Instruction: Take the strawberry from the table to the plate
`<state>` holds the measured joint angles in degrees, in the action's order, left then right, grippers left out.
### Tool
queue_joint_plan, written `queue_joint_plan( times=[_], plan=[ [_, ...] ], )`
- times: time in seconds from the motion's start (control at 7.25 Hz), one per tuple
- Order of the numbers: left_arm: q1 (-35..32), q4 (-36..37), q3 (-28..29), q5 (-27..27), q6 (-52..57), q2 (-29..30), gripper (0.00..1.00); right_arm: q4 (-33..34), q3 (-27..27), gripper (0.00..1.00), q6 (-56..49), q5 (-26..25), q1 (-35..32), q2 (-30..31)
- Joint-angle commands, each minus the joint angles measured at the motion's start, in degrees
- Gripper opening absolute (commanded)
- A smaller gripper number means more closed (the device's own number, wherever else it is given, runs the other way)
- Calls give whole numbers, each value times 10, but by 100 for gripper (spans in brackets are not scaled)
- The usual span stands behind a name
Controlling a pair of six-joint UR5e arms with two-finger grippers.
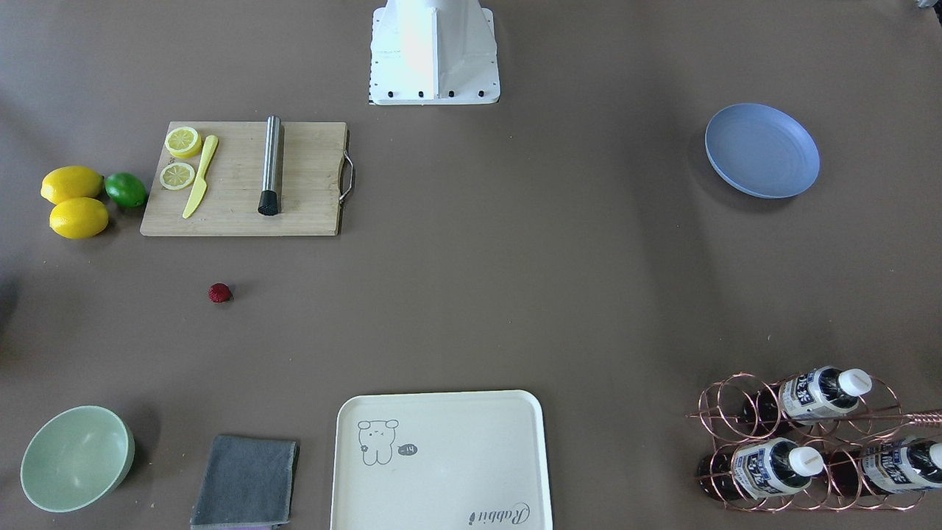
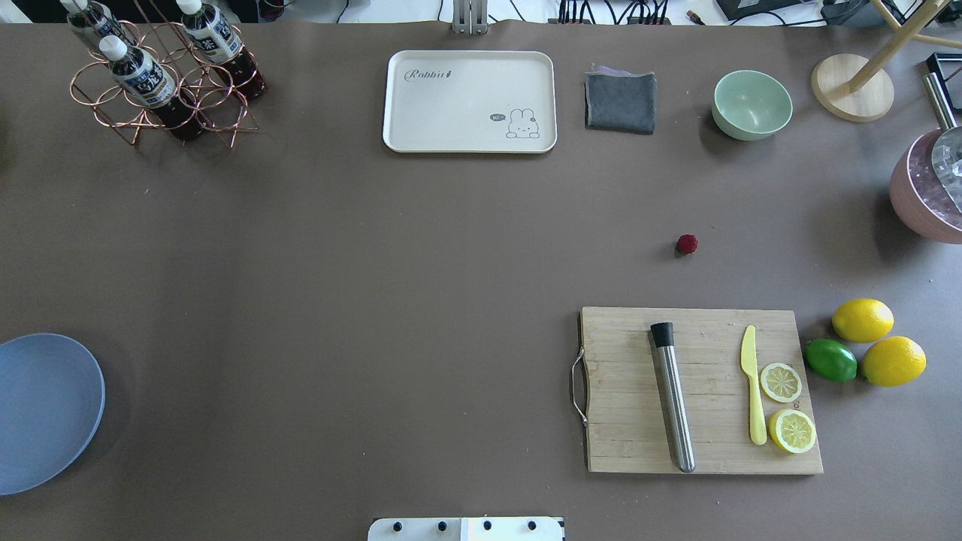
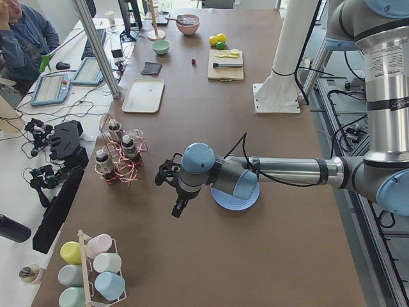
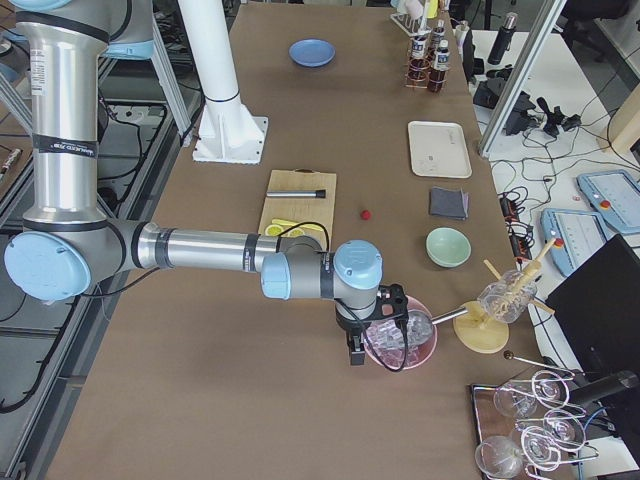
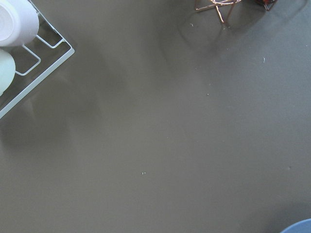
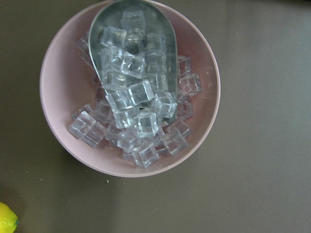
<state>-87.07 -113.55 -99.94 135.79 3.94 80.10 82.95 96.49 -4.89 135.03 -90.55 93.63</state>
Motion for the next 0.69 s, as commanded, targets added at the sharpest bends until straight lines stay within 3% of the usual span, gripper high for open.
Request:
queue_joint_plan(
  times=[0.0,0.28,0.55],
  plan=[
    [11,-11,6,0,2,-2,100,-82,3,100,19,19,12,1],
    [23,-12,53,38,-10,-8,98,-135,5,100,129,35,36,15],
    [50,-91,59,49,-59,-67,98,-185,3,100,146,37,46,50]
  ],
)
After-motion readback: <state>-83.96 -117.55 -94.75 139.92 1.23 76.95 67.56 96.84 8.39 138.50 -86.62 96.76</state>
